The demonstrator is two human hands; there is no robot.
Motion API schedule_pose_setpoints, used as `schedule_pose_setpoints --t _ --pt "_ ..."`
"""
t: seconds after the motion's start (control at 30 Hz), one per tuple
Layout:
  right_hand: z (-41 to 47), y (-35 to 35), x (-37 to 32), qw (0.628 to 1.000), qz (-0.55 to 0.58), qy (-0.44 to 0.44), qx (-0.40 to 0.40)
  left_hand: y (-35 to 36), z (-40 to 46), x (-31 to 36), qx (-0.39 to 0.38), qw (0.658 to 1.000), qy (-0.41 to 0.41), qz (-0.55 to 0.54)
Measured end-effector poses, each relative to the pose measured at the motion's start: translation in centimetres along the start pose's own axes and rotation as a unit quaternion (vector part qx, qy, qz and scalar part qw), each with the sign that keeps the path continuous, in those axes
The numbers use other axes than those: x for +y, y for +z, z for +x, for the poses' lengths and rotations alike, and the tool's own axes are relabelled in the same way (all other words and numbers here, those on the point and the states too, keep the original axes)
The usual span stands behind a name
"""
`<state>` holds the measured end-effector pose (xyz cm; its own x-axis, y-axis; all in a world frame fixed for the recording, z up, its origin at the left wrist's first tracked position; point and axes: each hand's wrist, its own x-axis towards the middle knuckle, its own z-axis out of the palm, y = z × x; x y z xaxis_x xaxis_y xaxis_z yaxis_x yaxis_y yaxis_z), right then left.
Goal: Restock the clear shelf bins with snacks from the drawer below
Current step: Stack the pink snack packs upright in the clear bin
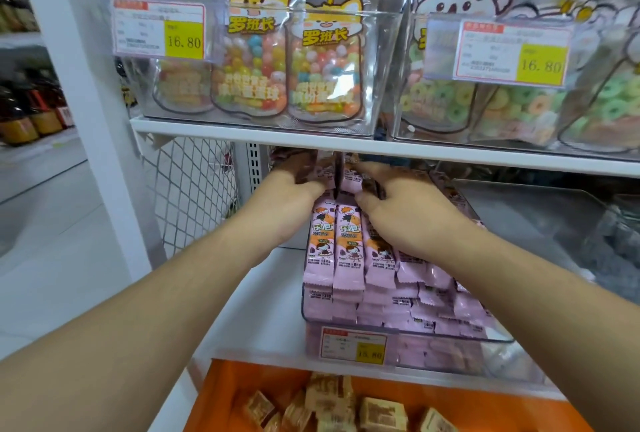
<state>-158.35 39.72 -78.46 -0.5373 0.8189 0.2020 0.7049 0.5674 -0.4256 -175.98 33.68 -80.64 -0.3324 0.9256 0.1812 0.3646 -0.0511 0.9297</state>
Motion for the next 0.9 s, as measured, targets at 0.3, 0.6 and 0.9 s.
schedule_pose_setpoints --t 0.3,0.6,0.9 --pt "-8.7 -2.9 -0.4 0.999 0.008 -0.036 0.014 -0.9 -7.9 1.4 0.032 0.998 -0.03 0.049" --pt "-22.0 -2.7 0.6 0.997 0.07 -0.04 -0.015 1.3 -21.4 1.8 0.011 0.994 -0.015 0.107" --pt "-30.5 7.0 9.0 0.969 0.042 0.107 -0.22 8.1 -29.0 -9.2 -0.212 0.937 -0.126 0.248"
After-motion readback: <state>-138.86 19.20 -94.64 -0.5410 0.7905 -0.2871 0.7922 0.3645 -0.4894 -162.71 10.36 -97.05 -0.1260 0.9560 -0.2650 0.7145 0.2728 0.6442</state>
